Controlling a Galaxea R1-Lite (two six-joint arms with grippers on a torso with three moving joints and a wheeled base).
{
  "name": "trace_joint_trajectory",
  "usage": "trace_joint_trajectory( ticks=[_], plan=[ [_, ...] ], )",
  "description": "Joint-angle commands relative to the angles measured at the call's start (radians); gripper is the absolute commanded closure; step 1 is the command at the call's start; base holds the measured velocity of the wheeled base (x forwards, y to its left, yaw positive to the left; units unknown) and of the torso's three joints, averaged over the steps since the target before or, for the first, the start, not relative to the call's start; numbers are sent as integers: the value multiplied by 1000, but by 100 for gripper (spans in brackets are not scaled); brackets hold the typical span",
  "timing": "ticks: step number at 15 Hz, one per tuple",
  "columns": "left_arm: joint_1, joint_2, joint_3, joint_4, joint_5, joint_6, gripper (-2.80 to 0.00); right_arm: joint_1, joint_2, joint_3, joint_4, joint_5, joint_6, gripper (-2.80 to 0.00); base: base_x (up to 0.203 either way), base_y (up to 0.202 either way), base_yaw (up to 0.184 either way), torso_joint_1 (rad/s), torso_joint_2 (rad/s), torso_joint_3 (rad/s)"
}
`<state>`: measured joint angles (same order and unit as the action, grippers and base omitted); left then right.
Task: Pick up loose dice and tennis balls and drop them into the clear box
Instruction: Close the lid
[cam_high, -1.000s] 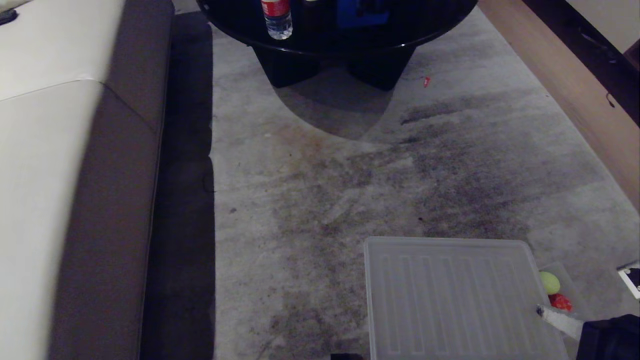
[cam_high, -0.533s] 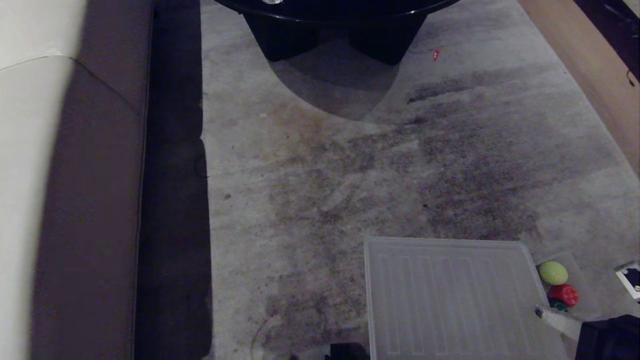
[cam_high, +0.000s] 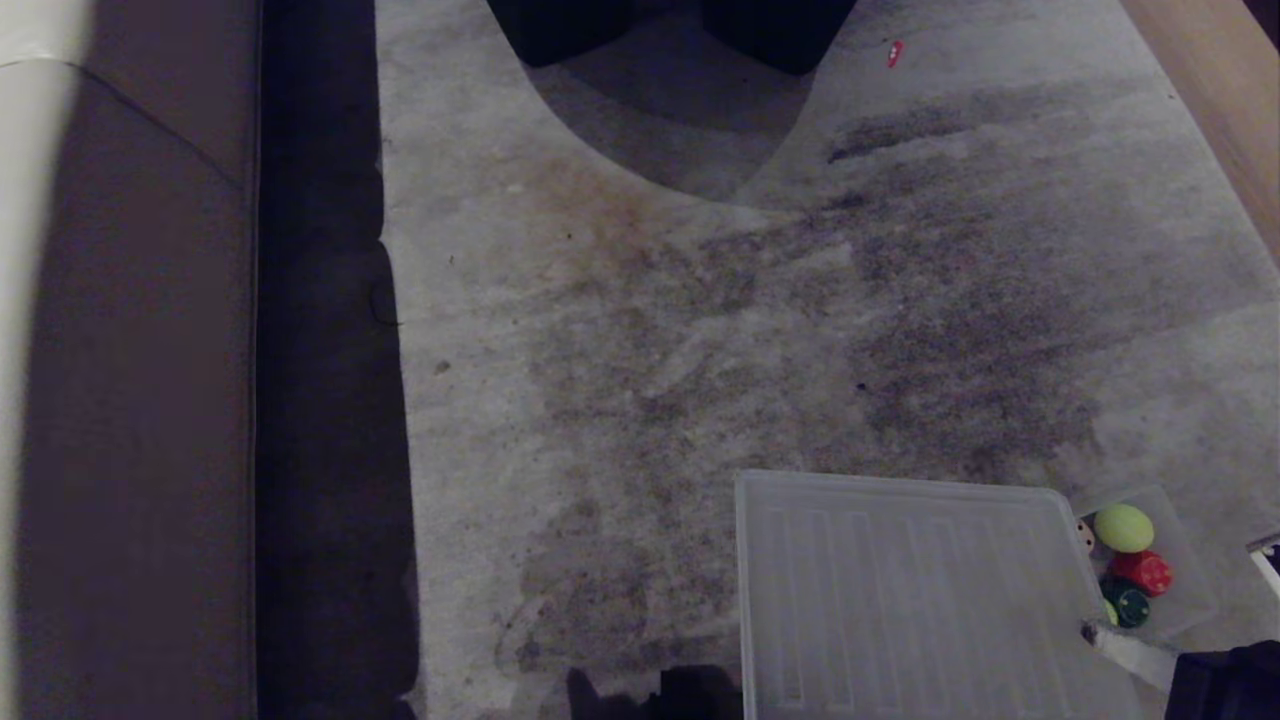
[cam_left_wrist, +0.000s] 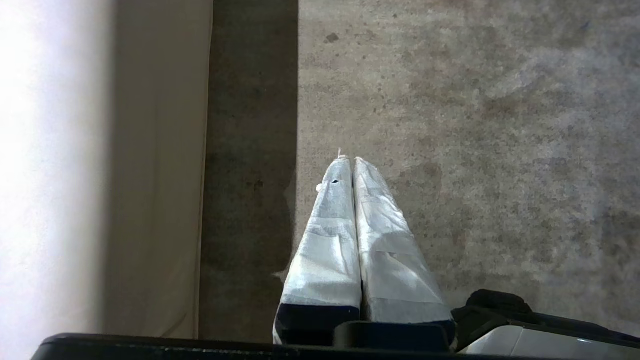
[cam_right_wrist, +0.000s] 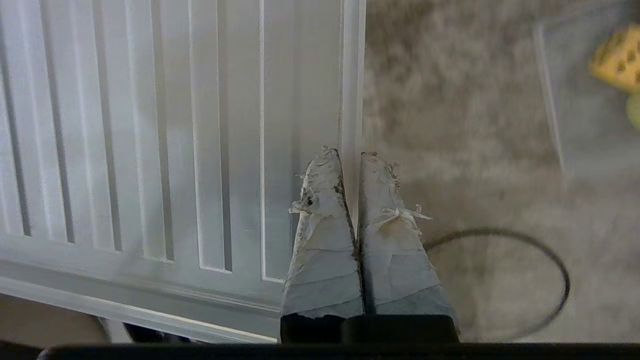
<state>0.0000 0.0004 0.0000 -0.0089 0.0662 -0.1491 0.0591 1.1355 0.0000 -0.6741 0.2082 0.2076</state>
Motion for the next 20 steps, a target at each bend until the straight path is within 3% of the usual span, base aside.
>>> trace_joint_trajectory(
  ticks=[1,4,7,12,15,18,20],
  plan=[
    [0,0,0,0,0,-1,0,-5,-65,9,42,-4,6,0,0,0,0,1,-4,-38],
    [0,1,0,0,0,-1,0,-69,-111,-20,169,-36,22,0,0,0,0,0,0,0],
    [0,0,0,0,1,-1,0,-99,-37,-108,238,-89,91,0,0,0,0,0,0,0],
    [0,0,0,0,1,-1,0,-133,228,-264,227,-156,312,0,0,0,0,0,0,0],
    [0,0,0,0,0,-1,0,-172,455,-348,115,-239,420,0,0,0,0,0,0,0],
    [0,0,0,0,1,-1,0,-255,635,-383,-153,-298,468,0,0,0,0,0,0,0],
    [0,0,0,0,1,-1,0,-318,684,-425,-241,-315,484,0,0,0,0,0,0,0]
  ],
)
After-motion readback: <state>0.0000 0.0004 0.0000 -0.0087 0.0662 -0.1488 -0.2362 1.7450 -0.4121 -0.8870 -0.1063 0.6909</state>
